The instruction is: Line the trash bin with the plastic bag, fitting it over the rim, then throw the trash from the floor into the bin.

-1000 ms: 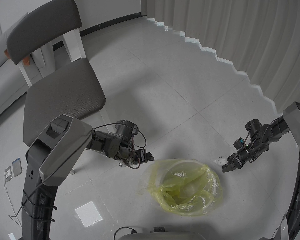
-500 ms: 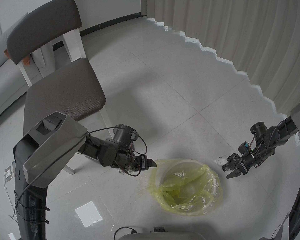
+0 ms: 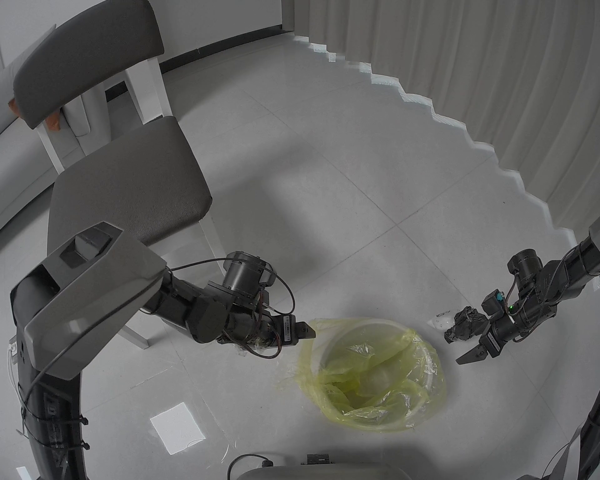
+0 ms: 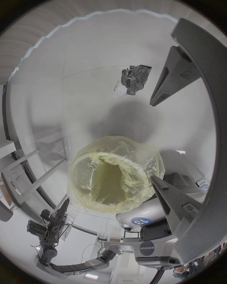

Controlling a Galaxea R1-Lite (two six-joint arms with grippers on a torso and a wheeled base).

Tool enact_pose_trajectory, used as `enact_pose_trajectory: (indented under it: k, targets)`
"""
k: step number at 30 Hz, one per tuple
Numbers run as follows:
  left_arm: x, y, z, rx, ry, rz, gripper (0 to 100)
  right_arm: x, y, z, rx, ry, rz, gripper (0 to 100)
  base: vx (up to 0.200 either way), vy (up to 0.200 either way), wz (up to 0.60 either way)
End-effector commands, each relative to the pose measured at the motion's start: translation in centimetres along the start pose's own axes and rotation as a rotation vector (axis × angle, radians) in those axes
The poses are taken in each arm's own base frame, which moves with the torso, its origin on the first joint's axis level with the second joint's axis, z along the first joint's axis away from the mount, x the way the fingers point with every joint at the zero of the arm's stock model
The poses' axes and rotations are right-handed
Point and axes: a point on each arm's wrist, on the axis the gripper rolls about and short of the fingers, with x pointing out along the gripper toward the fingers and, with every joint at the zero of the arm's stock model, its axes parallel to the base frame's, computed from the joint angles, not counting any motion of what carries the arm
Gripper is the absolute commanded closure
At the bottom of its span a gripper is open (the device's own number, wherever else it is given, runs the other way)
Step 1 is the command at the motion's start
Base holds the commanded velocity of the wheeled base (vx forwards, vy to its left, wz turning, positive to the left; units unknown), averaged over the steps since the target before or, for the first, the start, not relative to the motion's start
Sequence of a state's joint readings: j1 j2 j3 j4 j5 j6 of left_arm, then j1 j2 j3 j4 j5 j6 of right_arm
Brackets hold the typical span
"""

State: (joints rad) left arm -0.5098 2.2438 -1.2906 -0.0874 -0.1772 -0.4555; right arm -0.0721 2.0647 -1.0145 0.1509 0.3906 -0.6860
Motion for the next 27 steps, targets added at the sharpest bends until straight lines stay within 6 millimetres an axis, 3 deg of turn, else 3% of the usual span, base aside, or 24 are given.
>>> enact_pose_trajectory:
  k: [1,14,27]
  targets:
    - [-1.5,0.0,0.2,-0.008,0.004,0.033,0,-0.4,0.1,0.2,-0.005,-0.010,-0.008,0,0.000,0.000,0.00]
    - [-1.7,0.4,0.3,-0.019,0.007,0.056,0,-1.1,0.4,0.2,-0.008,-0.018,-0.015,0,-0.200,0.000,0.00]
    - [1.1,1.4,1.2,-0.009,-0.045,0.030,0,-1.1,0.2,0.3,-0.009,-0.022,-0.019,0,0.000,0.000,0.00]
